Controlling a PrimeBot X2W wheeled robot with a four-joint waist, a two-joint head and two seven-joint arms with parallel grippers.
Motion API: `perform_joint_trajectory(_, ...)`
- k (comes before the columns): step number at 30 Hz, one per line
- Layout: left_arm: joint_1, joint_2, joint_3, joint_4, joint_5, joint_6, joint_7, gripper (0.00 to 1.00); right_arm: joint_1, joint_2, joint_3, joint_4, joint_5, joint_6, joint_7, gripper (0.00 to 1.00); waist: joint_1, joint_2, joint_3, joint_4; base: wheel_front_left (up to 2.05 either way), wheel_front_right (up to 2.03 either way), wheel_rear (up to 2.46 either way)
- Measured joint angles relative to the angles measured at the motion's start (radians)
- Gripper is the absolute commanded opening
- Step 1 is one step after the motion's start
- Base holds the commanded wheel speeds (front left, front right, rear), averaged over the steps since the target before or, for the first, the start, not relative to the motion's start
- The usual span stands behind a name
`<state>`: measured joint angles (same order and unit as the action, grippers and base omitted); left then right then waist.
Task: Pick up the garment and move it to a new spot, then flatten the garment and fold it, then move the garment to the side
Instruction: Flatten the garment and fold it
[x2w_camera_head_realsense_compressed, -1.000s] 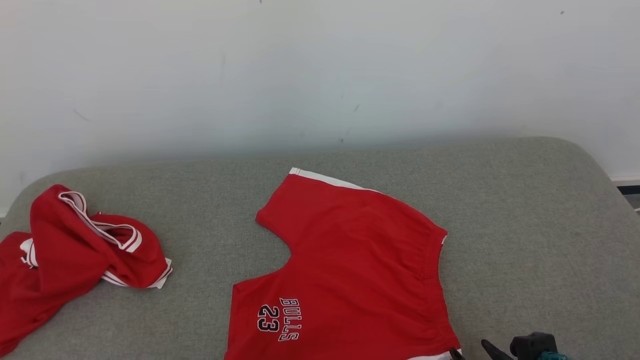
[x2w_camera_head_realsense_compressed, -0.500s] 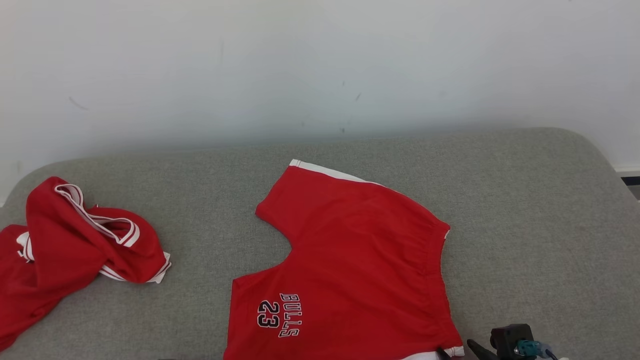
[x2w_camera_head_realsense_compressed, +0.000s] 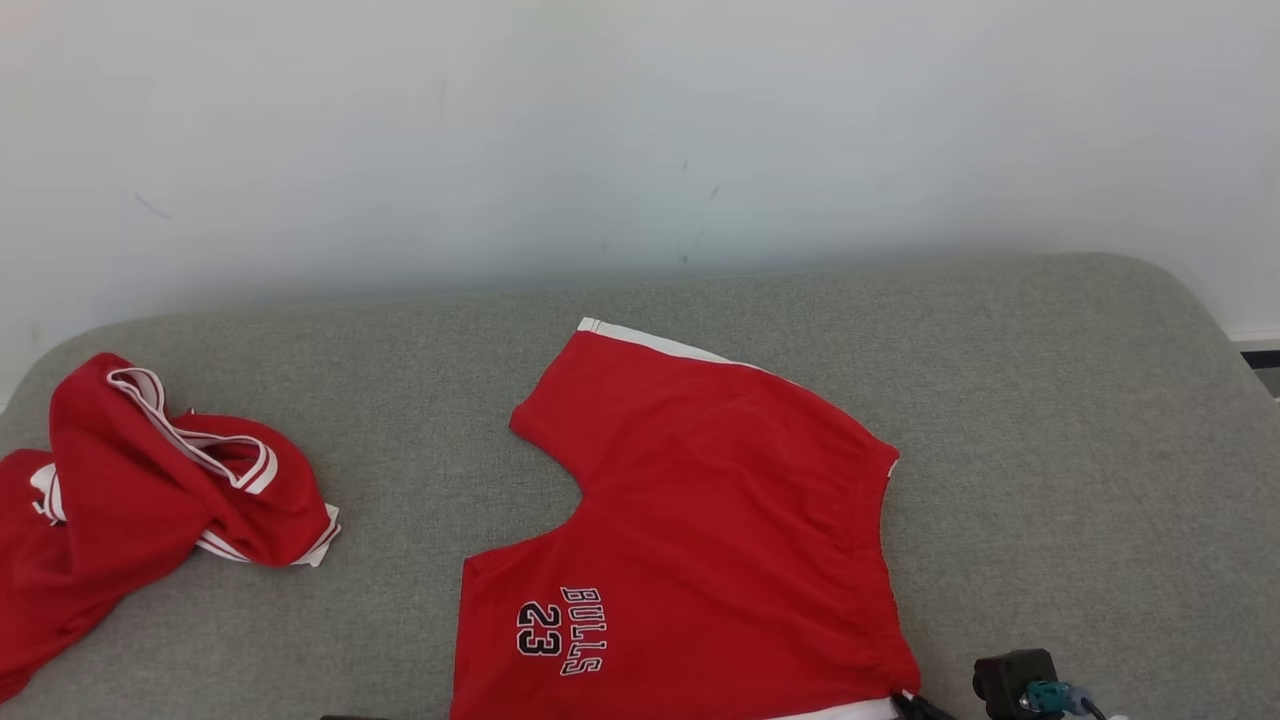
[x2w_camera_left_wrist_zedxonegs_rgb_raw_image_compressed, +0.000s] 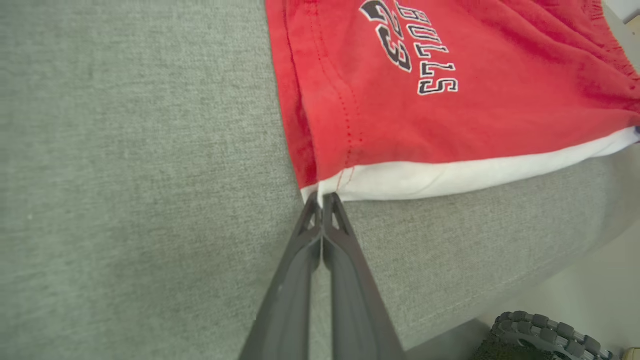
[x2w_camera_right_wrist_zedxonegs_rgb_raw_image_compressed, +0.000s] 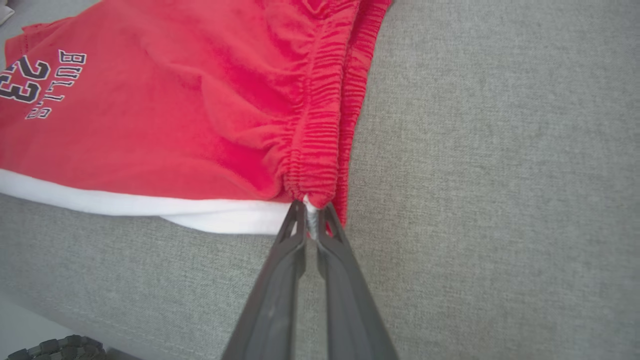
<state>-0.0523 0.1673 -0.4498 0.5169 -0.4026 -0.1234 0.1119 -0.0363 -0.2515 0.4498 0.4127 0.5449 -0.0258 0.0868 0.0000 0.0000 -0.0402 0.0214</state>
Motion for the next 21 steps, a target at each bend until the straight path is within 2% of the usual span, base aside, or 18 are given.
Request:
perform_joint_trajectory(5,0.002,0.009,0.004,-0.015,-0.001,0.000,-0.029,0.00,0.002,-0.007,-0.013,-0.006,0.010,0.015,-0.016,0.00,0.0000,0.0000,-0.003,0.002,0.00,0.00,0.00)
perform_joint_trajectory(13,0.005,0.043,0.016,-0.090,0.004,0.000,-0.070,0.00,0.035,-0.016,-0.037,-0.088,0.053,0.028,-0.035,0.00,0.0000,0.0000,-0.011,0.008,0.00,0.00,0.00)
perform_joint_trajectory(21,-0.032,0.061,0.030,-0.167,-0.048,-0.001,-0.074,0.00,0.021,-0.032,-0.077,-0.174,0.125,0.070,-0.003,0.00,0.0000,0.0000,-0.003,-0.001,0.00,0.00,0.00)
